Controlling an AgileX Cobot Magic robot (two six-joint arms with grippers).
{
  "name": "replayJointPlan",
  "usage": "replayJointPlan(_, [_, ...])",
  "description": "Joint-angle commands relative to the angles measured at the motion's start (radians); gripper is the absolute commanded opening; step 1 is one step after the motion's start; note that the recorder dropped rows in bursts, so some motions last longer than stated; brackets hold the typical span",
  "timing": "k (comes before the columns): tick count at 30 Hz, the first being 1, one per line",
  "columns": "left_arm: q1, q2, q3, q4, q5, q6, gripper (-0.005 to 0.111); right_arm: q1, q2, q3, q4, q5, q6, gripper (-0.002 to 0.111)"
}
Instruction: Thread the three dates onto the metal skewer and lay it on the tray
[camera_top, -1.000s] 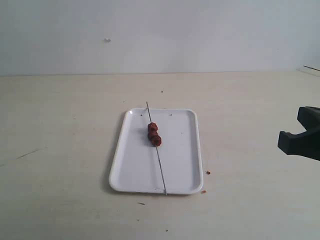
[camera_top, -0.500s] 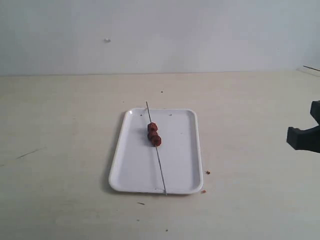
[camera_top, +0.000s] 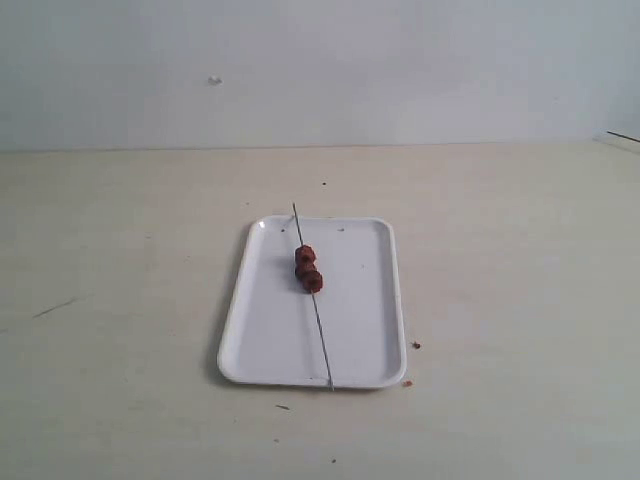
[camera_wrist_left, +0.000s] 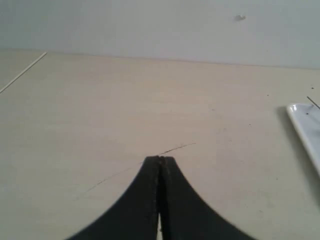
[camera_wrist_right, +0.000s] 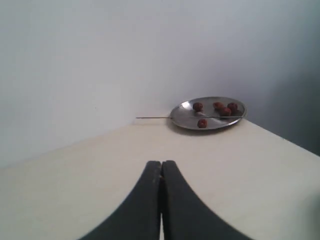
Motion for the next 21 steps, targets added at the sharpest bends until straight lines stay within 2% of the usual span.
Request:
replayJointPlan(1, [0.004,-0.006,0.004,-0.006,-0.008,0.004,0.0,-0.009,-0.078,0.005,-0.015,0.019,-0.002,0.0])
replayJointPlan(9, [0.004,-0.006,0.004,-0.006,-0.008,0.004,0.0,-0.009,-0.091,0.005,-0.013,0.084,-0.002,0.0])
replayJointPlan(11, [0.004,-0.006,0.004,-0.006,-0.008,0.004,0.0,-0.009,-0.092,0.005,0.042,0.091,-0.017,0.0])
replayJointPlan(14, [0.004,-0.006,0.004,-0.006,-0.008,0.004,0.0,-0.009,-0.093,0.004,0.235,0.091,-0.149,0.0])
replayJointPlan(16, [0.004,-0.006,0.004,-0.006,-0.008,0.004,0.0,-0.009,-0.093,-0.006,0.394,0.093,-0.347,0.0])
replayJointPlan(21, [0.004,-0.006,0.004,-0.006,-0.008,0.004,0.0,-0.009,-0.099,-0.01,0.394,0.273,-0.535,0.0])
